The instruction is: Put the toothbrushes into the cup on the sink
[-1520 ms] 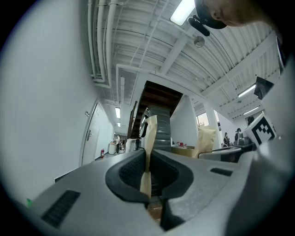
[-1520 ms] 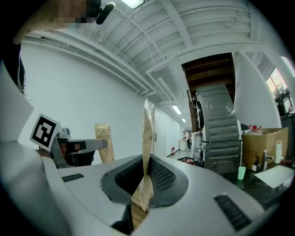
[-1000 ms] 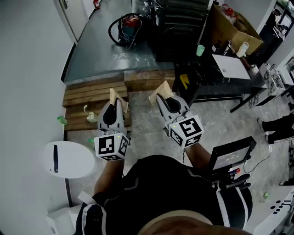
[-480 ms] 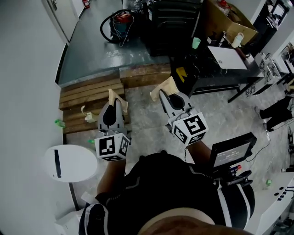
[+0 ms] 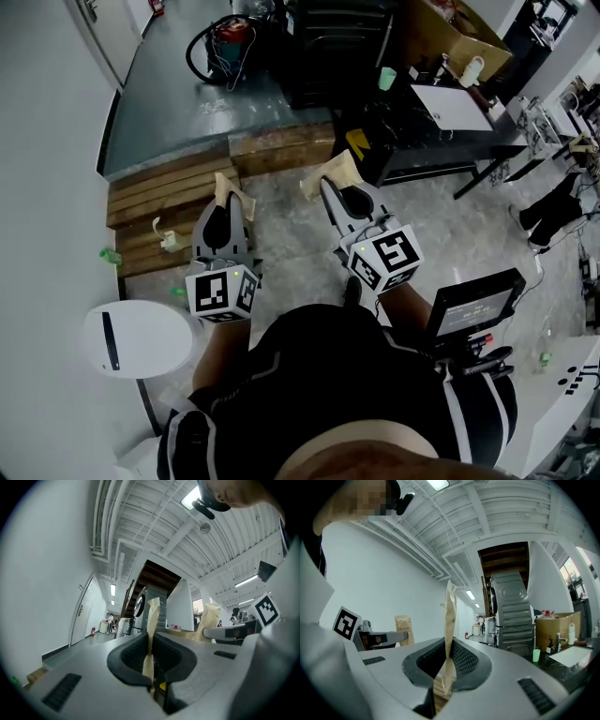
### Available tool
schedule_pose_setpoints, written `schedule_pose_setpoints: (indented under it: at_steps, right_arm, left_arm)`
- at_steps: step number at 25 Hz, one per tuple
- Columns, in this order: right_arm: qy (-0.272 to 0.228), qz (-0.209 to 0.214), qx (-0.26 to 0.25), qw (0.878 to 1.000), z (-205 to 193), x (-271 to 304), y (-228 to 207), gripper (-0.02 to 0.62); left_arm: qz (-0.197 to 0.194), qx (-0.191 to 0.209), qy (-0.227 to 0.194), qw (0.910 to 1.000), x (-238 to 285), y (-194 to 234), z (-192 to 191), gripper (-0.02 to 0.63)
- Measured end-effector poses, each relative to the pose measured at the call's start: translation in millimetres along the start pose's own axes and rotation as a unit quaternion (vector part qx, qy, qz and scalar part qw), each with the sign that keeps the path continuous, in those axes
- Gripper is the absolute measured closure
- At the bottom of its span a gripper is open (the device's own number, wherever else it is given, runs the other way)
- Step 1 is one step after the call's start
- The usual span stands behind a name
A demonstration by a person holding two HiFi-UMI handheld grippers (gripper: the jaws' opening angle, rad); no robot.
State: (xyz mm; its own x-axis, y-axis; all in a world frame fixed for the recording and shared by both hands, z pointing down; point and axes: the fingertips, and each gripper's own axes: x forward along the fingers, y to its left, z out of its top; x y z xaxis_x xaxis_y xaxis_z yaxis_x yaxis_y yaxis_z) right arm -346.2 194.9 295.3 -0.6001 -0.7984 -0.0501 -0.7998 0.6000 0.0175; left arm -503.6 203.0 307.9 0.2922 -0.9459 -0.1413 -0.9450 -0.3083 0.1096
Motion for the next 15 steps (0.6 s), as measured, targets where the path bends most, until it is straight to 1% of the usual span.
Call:
schedule_pose_setpoints:
  at_steps: [4,10,15]
  right_arm:
    - [-0.002,0.003,0.005,1.0,-2.7,-6.0,-24.6,0.554]
    - [0.0,0.013,0.013,1.0,-3.8,-15.6,-82.6,0.554]
    - [0.002,0.017,0.021,1.0,-10.4,-21.5,-109.9,0.554]
  left_arm:
    - [0.002,0.007,-0.001,1.0,15.4,-17.3,-4.4,0.575]
    - [0.013,0.007,0.01,0.9998,50.5,-59.0,-18.0,0.575]
    - [0.017,0.004,0.015,0.9997,67.0,-78.6,-30.9,0.575]
